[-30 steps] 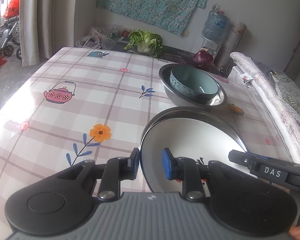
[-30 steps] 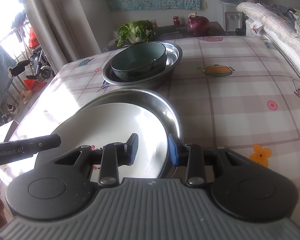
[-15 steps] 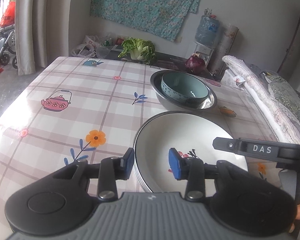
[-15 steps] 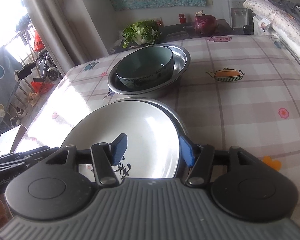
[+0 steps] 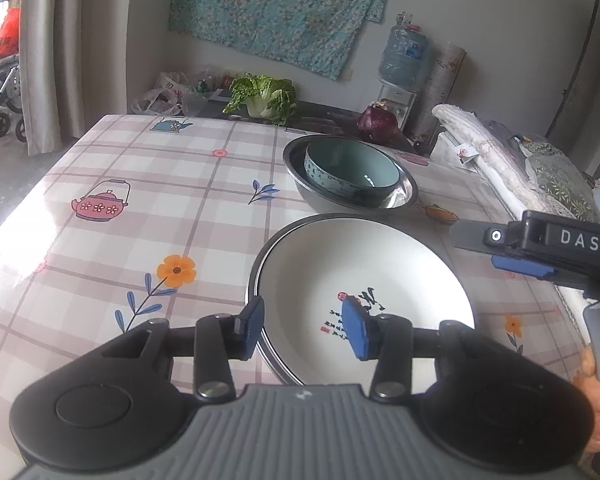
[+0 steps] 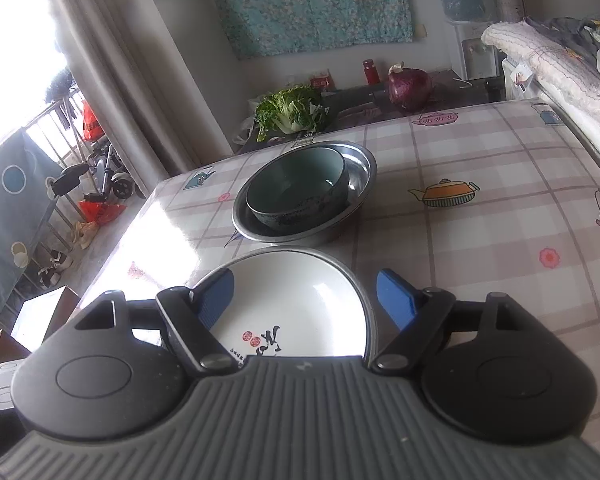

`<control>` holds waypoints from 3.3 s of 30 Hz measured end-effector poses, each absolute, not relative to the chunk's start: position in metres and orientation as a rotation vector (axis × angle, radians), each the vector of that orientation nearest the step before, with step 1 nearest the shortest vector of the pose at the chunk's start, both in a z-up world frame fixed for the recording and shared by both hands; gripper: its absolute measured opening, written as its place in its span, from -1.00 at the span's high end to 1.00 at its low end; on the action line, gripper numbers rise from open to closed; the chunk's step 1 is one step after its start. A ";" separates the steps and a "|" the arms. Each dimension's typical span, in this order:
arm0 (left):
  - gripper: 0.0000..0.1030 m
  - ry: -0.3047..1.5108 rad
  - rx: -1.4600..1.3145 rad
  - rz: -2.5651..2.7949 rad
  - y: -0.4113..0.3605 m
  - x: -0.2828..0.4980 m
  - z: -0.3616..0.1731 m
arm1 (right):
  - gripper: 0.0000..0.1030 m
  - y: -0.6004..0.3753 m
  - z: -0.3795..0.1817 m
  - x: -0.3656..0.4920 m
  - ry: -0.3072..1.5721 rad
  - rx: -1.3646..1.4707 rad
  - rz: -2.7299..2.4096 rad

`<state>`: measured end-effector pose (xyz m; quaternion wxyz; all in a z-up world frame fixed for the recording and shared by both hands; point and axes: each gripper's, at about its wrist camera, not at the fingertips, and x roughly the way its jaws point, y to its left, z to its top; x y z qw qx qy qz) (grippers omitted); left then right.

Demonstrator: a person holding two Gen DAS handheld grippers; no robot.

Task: Organize plates and bowls
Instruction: 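Lower both white plates onto the steel plate and open both tools, then move both tools toward the steel basin holding the teal bowl, then grasp the steel basin rim with the left tool while the right tool grasps it too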

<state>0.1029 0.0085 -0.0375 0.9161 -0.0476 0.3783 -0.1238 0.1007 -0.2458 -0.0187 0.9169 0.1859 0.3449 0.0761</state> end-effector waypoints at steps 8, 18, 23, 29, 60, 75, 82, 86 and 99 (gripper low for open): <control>0.04 0.780 -0.059 -0.259 0.002 0.099 -0.035 | -0.69 -0.240 -0.021 0.075 0.724 0.319 0.143; -0.05 0.764 -0.007 -0.278 -0.009 0.093 -0.031 | -0.71 -0.246 -0.015 0.055 0.714 0.308 0.138; -0.08 0.769 0.007 -0.271 -0.010 0.093 -0.032 | -0.71 -0.246 -0.017 0.054 0.721 0.306 0.139; -0.13 0.765 0.027 -0.272 -0.012 0.094 -0.032 | -0.71 -0.247 -0.019 0.054 0.732 0.311 0.134; -0.36 0.786 0.143 -0.167 -0.021 0.118 -0.008 | -0.71 -0.255 -0.027 0.060 0.762 0.309 0.135; -0.41 0.780 0.160 -0.151 -0.022 0.153 -0.006 | -0.71 -0.248 -0.018 0.103 0.779 0.252 0.183; -0.41 0.776 0.160 -0.149 -0.018 0.182 -0.009 | -0.71 -0.253 -0.017 0.135 0.780 0.248 0.190; -0.41 0.766 0.106 -0.174 -0.009 0.210 -0.008 | -0.71 -0.265 -0.015 0.160 0.774 0.266 0.185; 0.50 0.894 -0.012 -0.257 -0.009 0.307 -0.032 | -0.29 -0.297 -0.037 0.268 0.871 0.358 0.174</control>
